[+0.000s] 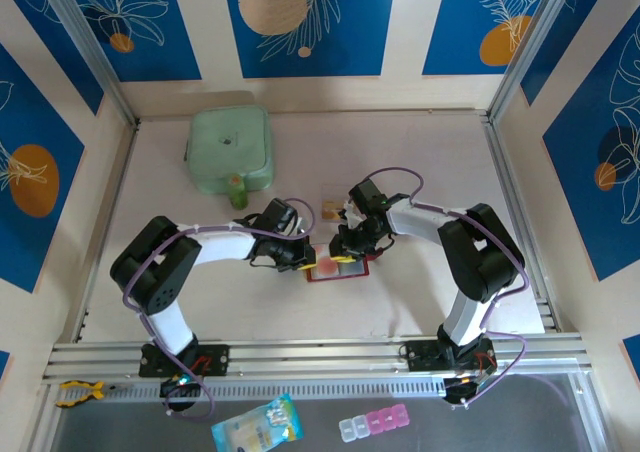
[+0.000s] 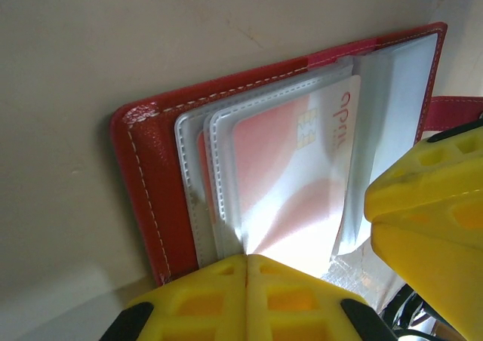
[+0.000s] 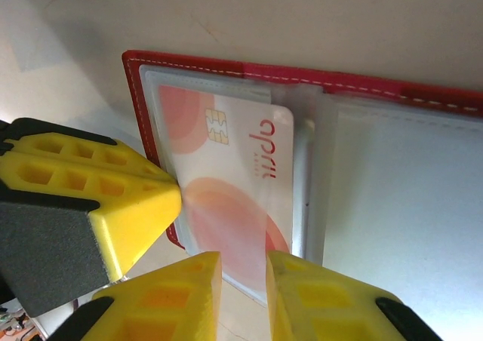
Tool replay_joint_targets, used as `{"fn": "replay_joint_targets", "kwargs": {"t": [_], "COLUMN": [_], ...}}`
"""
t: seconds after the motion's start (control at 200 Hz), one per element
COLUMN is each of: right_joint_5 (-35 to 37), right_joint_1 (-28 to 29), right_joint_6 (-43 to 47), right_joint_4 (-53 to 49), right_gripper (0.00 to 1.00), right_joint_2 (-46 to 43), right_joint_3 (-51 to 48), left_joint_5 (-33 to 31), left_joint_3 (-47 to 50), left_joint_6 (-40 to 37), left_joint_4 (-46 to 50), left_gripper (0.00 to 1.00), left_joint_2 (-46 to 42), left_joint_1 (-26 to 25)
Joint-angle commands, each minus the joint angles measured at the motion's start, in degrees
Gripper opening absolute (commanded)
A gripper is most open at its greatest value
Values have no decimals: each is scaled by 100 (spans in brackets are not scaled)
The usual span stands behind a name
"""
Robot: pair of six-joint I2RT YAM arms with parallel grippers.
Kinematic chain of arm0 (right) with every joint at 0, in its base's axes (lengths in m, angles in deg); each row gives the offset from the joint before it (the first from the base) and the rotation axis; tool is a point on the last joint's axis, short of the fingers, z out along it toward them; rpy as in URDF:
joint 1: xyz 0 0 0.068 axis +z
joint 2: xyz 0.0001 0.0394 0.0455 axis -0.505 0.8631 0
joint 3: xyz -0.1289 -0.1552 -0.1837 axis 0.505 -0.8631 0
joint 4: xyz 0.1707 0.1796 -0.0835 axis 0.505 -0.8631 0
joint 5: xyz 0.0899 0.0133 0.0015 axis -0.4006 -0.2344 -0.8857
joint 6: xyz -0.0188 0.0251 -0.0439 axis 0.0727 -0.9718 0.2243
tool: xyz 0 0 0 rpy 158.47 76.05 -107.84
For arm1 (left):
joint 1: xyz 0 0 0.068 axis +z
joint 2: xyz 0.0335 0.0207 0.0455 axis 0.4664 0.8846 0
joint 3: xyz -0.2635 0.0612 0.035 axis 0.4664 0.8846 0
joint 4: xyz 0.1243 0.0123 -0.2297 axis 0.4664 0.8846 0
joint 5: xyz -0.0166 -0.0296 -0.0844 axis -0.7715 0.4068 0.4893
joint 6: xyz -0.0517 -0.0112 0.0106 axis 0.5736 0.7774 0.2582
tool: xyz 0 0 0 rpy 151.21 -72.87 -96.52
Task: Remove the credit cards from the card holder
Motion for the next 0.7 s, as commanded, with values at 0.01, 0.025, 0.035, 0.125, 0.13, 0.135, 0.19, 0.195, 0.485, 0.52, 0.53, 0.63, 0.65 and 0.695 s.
{"fn": "replay_joint_targets", "kwargs": {"t": [0.01, 0.025, 0.035, 0.125, 0.13, 0.135, 0.19, 0.195, 0.485, 0.52, 0.53, 0.63, 0.65, 0.695], "right_joint_5": [-155, -159, -162, -205, -205, -206, -225, -225, -381, -378, -377, -391, -385, -292], "right_joint_1": [33, 35, 34, 37, 37, 42, 45, 46, 112, 117, 121, 119, 121, 131], "right_joint_6": [107, 100, 103, 123, 123, 124, 133, 133, 251, 256, 254, 280, 287, 300], "right_joint_4": [37, 39, 49, 111, 111, 114, 159, 160, 318, 316, 312, 310, 306, 242], "right_gripper": [23, 23, 23, 23, 23, 23, 23, 23, 23, 23, 23, 23, 23, 23], "right_joint_2": [150, 167, 170, 246, 246, 251, 301, 300, 418, 423, 430, 458, 465, 459], "right_joint_3": [112, 121, 121, 121, 121, 121, 112, 112, 103, 111, 112, 112, 112, 120], "left_joint_5": [-61, -65, -65, -75, -75, -74, -81, -82, -92, -92, -94, -98, -100, -112], "left_joint_3": [14, 8, 2, -13, -16, -14, -28, -24, -60, -63, -57, -64, -53, -57], "left_joint_6": [-124, -128, -124, -135, -141, -139, -150, -152, -177, -189, -183, -199, -205, -219], "left_joint_4": [280, 287, 293, 324, 324, 328, 341, 341, 411, 418, 420, 437, 442, 467], "left_gripper": [8, 8, 8, 8, 8, 8, 8, 8, 8, 8, 8, 8, 8, 8], "left_joint_2": [72, 69, 65, 65, 62, 66, 63, 61, 62, 67, 66, 60, 60, 60], "left_joint_1": [4, 5, 5, 4, 4, 5, 0, 3, 23, 31, 31, 41, 51, 58]}}
